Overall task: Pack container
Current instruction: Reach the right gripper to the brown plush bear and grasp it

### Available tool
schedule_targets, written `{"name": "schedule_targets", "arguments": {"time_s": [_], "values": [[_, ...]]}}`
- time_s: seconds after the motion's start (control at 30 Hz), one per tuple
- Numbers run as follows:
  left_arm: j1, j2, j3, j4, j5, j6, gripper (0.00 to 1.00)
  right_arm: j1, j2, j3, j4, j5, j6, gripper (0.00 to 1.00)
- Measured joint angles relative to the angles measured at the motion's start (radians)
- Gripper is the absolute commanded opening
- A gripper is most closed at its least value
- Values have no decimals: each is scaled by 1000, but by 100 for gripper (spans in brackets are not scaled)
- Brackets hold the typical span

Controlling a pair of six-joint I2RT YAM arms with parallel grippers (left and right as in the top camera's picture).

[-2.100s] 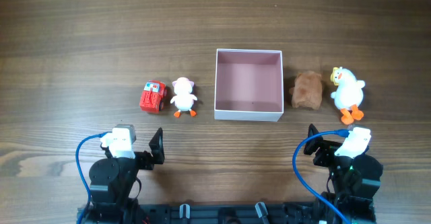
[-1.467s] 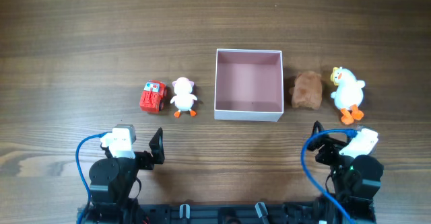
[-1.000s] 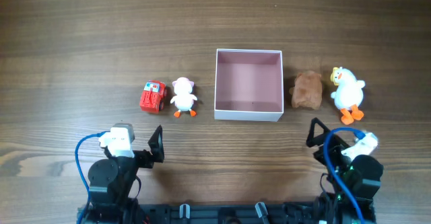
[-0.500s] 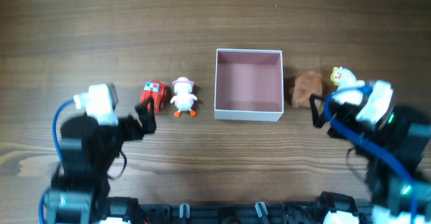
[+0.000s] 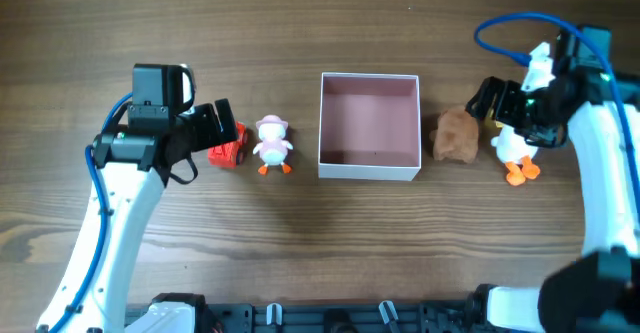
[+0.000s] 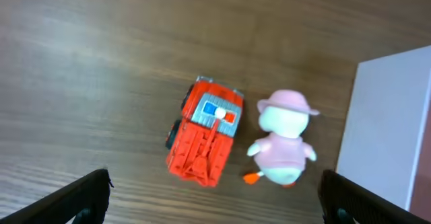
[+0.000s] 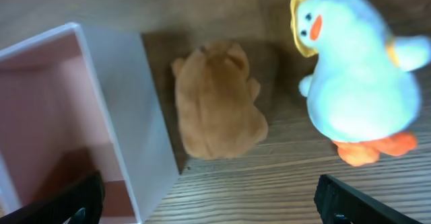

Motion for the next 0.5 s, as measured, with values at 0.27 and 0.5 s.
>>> {"name": "schedule_targets", "arguments": {"time_s": [0.27, 0.5], "values": [[0, 15, 1, -21, -3, 0, 100, 110, 238, -8, 92, 42, 5, 98], [0, 15, 1, -21, -3, 0, 100, 144, 378, -10, 121, 151, 92, 58]]}}
